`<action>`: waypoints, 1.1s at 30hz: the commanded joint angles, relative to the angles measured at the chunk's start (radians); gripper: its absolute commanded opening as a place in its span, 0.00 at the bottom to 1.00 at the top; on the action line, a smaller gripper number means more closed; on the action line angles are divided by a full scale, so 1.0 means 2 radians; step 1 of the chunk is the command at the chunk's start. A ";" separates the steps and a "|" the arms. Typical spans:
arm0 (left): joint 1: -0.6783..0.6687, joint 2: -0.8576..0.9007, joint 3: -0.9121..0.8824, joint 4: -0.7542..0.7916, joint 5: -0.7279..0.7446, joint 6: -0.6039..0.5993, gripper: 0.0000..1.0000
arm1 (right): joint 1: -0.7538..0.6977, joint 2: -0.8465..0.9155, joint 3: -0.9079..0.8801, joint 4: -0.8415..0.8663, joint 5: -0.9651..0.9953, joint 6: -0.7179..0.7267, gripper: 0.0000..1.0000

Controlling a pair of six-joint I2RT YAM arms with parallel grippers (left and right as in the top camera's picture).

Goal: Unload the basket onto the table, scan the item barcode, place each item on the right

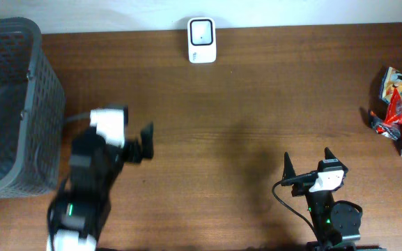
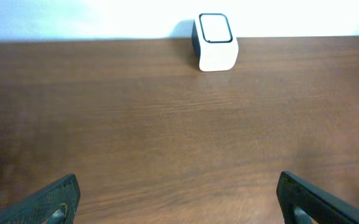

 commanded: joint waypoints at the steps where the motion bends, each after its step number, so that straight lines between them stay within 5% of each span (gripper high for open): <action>1: 0.005 -0.098 -0.064 -0.021 -0.012 0.048 0.99 | -0.003 -0.005 -0.004 -0.002 0.002 -0.002 0.99; 16: 0.023 -0.287 -0.174 -0.065 -0.012 0.048 0.99 | -0.003 -0.005 -0.004 -0.002 0.002 -0.002 0.99; 25: 0.057 -0.381 -0.290 0.104 -0.011 0.049 0.99 | -0.003 -0.005 -0.004 -0.002 0.002 -0.002 0.98; 33: 0.070 -0.395 -0.328 0.177 -0.011 0.080 0.99 | -0.003 -0.005 -0.004 -0.002 0.002 -0.001 0.98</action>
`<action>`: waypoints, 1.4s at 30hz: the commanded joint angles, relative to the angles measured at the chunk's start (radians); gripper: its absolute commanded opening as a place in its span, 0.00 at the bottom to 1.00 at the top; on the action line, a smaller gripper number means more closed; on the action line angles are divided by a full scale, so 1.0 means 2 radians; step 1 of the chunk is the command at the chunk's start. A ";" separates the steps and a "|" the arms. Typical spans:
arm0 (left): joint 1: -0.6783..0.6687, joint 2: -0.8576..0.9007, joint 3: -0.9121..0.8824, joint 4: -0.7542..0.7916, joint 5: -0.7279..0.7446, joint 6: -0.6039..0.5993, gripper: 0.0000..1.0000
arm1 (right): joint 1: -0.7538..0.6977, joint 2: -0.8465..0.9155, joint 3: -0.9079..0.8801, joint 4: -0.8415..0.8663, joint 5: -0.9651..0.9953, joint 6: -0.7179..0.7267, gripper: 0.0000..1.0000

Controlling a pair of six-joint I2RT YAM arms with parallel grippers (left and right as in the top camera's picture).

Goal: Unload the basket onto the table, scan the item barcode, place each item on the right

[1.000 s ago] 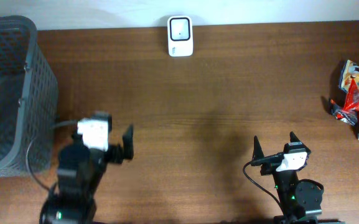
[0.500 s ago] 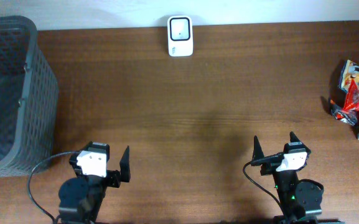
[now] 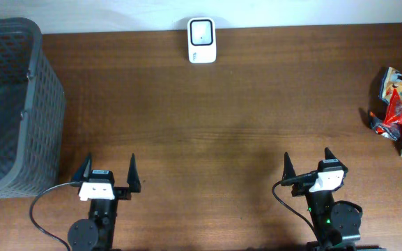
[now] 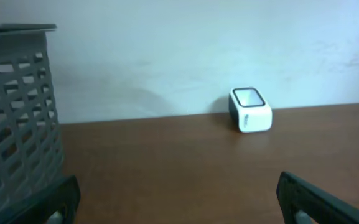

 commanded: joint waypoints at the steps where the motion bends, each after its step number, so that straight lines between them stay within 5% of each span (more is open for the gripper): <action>1: 0.003 -0.005 -0.010 0.008 -0.002 0.038 0.99 | -0.003 -0.004 -0.004 -0.002 0.002 -0.001 0.98; 13: 0.003 -0.005 -0.010 -0.053 -0.006 0.076 0.99 | -0.003 -0.004 -0.004 -0.002 0.002 -0.001 0.98; 16: 0.004 -0.005 -0.010 -0.054 -0.012 0.050 0.99 | -0.003 -0.004 -0.004 -0.002 0.002 -0.001 0.98; 21: 0.005 -0.005 -0.010 -0.048 -0.090 -0.091 0.99 | -0.003 -0.004 -0.004 -0.002 0.002 -0.001 0.98; 42: 0.005 -0.005 -0.009 -0.055 -0.051 0.011 0.99 | -0.003 -0.004 -0.004 -0.002 0.002 -0.001 0.98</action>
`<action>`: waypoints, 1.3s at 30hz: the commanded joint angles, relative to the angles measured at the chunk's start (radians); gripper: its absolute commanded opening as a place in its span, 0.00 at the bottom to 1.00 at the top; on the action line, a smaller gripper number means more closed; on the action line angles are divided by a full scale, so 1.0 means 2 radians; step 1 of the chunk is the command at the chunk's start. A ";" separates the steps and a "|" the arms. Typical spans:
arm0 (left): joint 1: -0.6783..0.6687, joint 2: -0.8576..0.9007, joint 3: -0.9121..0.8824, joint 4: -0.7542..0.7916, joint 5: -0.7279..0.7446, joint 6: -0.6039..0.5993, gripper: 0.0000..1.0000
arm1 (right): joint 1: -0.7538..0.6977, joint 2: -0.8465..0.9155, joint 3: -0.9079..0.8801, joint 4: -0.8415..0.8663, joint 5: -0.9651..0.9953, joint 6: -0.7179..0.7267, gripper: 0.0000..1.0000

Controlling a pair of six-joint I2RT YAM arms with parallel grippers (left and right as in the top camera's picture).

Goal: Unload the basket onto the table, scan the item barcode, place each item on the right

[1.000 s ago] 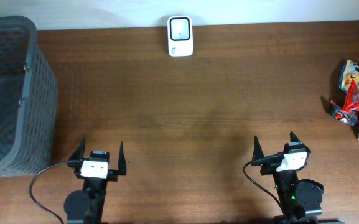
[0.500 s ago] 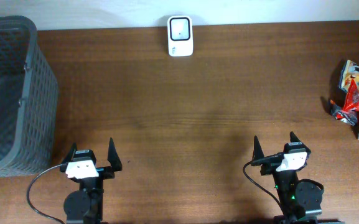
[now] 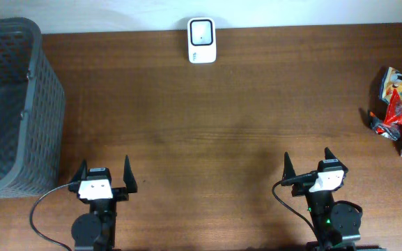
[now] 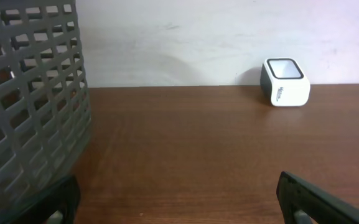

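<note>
The white barcode scanner (image 3: 201, 40) stands at the table's far edge, and shows in the left wrist view as a white box (image 4: 285, 91) against the wall. Snack packets (image 3: 401, 114), red and orange, lie at the right edge. My left gripper (image 3: 104, 175) rests open at the front left, nothing between its fingers (image 4: 55, 202). My right gripper (image 3: 307, 164) stands open at the front right, also with nothing in it. Both are far from the packets and the scanner.
A tall grey mesh basket (image 3: 9, 104) fills the left end of the table, close to my left gripper, and looms at the left in the left wrist view (image 4: 23, 106). A white wall runs behind the table.
My left gripper has shifted slightly and turned a little to the left, so the basket now fills more of its view and the scanner sits further right. The right arm is unchanged.
The left arm was first raised and reaching over the table near the basket, gripper open and looking down at the scanner. Then it was folded back at the front left, open. It now rests there, slightly turned. The right arm stayed still throughout.
</note>
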 commanded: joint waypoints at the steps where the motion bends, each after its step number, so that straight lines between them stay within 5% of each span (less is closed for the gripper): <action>1: 0.004 -0.004 -0.002 -0.002 0.010 0.019 0.99 | -0.003 -0.004 -0.004 -0.002 0.002 -0.002 0.98; 39: 0.004 -0.004 -0.002 -0.001 0.011 0.009 0.99 | -0.003 -0.004 -0.004 -0.002 0.002 -0.002 0.98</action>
